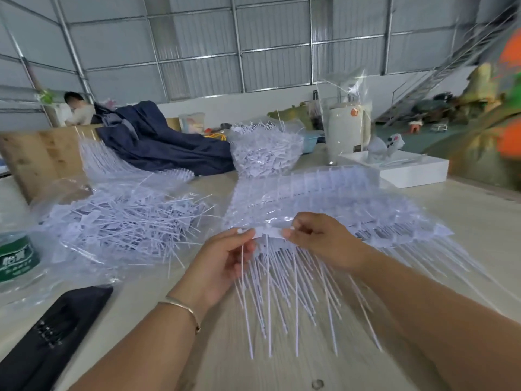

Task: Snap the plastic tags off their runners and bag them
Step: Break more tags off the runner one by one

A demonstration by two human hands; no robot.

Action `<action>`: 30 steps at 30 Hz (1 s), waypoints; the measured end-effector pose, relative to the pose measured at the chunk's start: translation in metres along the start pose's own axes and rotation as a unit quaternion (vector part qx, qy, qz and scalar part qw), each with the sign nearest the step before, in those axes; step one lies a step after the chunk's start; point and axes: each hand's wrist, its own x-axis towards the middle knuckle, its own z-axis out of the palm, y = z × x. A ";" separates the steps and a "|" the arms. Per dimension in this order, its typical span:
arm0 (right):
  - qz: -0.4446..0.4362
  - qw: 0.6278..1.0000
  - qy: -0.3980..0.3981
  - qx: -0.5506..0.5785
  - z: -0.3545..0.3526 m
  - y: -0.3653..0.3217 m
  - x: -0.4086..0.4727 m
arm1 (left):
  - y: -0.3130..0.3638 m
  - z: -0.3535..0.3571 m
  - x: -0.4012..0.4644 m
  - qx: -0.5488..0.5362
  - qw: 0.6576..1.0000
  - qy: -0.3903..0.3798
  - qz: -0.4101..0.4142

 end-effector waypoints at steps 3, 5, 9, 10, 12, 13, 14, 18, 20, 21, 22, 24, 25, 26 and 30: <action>0.008 1.000 -0.014 -0.009 -0.002 -0.002 -0.002 | -0.001 0.003 -0.002 -0.063 0.997 -0.029 -0.019; 0.012 0.999 -0.026 0.025 -0.003 -0.004 -0.003 | -0.002 0.005 -0.003 -0.078 0.996 -0.049 -0.023; 0.021 0.987 -0.012 0.157 -0.007 -0.006 -0.004 | 0.000 0.007 -0.006 -0.095 0.993 -0.061 -0.026; 0.021 0.985 -0.002 0.171 -0.007 -0.006 -0.004 | 0.001 0.008 -0.007 -0.104 0.992 -0.063 -0.028; 0.028 0.981 -0.008 0.193 -0.008 -0.006 -0.004 | 0.003 0.011 -0.009 -0.124 0.989 -0.073 -0.031; 0.034 0.977 -0.023 0.207 -0.008 -0.007 -0.004 | 0.003 0.014 -0.011 -0.134 0.987 -0.082 -0.030; 0.038 0.974 -0.042 0.220 -0.007 -0.007 -0.005 | 0.003 0.018 -0.012 -0.143 0.985 -0.093 -0.028; 0.040 0.953 -0.107 0.280 -0.004 -0.011 -0.008 | 0.000 0.037 -0.017 -0.196 0.970 -0.135 -0.045; 0.042 0.949 -0.109 0.293 -0.004 -0.015 -0.009 | 0.000 0.040 -0.017 -0.178 0.972 -0.149 -0.047; 0.043 0.953 -0.099 0.282 -0.005 -0.017 -0.009 | 0.000 0.039 -0.016 -0.160 0.975 -0.148 -0.046; 0.042 0.960 -0.080 0.266 -0.006 -0.018 -0.008 | 0.000 0.037 -0.016 -0.147 0.978 -0.138 -0.047; 0.028 0.969 -0.016 0.245 -0.007 -0.019 -0.005 | 0.001 0.032 -0.014 -0.153 0.982 -0.099 -0.052; 0.013 0.973 0.020 0.232 -0.008 -0.018 -0.004 | 0.002 0.030 -0.013 -0.170 0.981 -0.082 -0.054; -0.005 0.977 0.050 0.206 -0.009 -0.018 -0.003 | 0.003 0.028 -0.013 -0.185 0.979 -0.069 -0.054; -0.009 0.993 0.115 0.029 -0.011 -0.014 0.000 | 0.007 0.023 -0.010 -0.202 0.978 -0.013 -0.054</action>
